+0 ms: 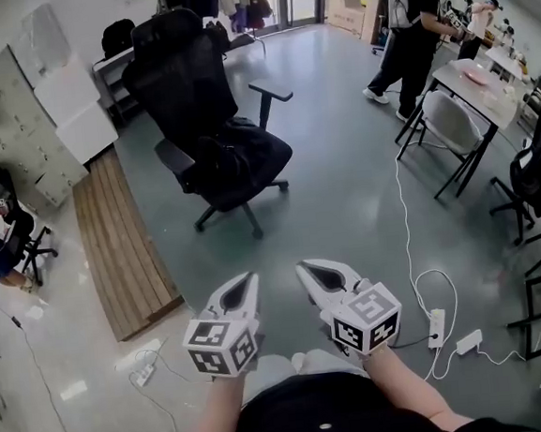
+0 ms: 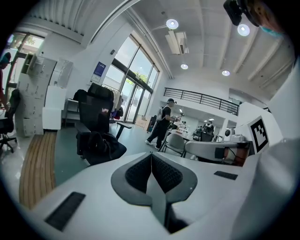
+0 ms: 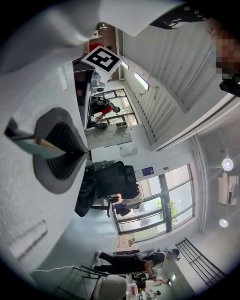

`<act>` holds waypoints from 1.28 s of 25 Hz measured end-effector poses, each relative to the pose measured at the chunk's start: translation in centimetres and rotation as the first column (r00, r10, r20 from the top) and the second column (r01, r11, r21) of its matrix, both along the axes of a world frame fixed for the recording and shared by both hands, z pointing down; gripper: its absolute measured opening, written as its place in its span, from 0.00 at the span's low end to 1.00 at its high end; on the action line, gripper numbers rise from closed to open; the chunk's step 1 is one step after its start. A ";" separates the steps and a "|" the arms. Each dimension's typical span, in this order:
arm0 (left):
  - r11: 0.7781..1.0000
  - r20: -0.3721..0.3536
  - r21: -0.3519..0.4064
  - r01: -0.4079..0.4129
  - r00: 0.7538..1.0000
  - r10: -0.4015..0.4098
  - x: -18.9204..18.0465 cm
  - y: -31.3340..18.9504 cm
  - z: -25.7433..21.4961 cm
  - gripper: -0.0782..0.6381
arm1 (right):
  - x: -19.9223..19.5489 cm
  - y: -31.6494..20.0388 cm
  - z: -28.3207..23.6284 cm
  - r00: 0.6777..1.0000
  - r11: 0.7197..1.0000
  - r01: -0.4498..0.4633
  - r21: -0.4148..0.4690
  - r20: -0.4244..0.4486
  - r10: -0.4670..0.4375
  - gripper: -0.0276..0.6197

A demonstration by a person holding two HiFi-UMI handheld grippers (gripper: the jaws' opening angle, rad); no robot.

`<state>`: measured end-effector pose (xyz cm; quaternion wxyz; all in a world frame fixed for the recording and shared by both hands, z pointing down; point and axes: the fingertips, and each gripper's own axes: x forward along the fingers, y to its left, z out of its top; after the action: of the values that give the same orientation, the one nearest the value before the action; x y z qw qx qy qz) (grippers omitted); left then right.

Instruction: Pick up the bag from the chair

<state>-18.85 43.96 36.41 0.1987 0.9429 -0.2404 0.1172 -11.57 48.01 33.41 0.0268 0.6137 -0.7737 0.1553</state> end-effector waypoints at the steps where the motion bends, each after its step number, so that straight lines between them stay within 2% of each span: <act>1: 1.000 0.002 -0.005 0.000 1.000 0.000 0.5 0.1 0.2 0.13 | 0.4 0.1 0.2 1.000 1.000 0.003 -0.004 -0.002 -0.003 0.04; 9: 0.999 -0.015 -0.043 -0.011 1.000 0.010 3.7 0.5 1.4 0.13 | 3.0 0.4 2.0 1.000 0.999 0.012 -0.041 0.006 -0.012 0.04; 16: 0.998 -0.003 -0.065 -0.022 1.000 0.022 5.7 -2.3 2.5 0.13 | 4.6 -2.1 3.5 0.999 0.997 0.030 -0.068 0.034 -0.027 0.04; 20: 0.996 -0.009 -0.084 -0.023 1.000 0.022 7.1 -5.6 3.3 0.13 | 6.3 -5.3 4.3 0.999 0.996 0.029 -0.083 0.032 -0.027 0.04; 26: 0.995 -0.014 -0.091 -0.033 0.999 0.032 10.4 -13.3 3.5 0.13 | 10.1 -12.4 4.4 1.000 0.996 0.006 -0.092 0.022 -0.004 0.04; 32: 0.996 -0.024 -0.064 -0.059 0.998 0.058 14.8 -21.6 2.6 0.13 | 13.3 -20.6 3.9 1.000 0.995 0.003 -0.095 0.016 -0.002 0.04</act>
<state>-4.01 22.35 39.04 0.2284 0.9438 -0.2066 0.1202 1.77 27.39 37.32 0.0499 0.6094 -0.7664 0.1969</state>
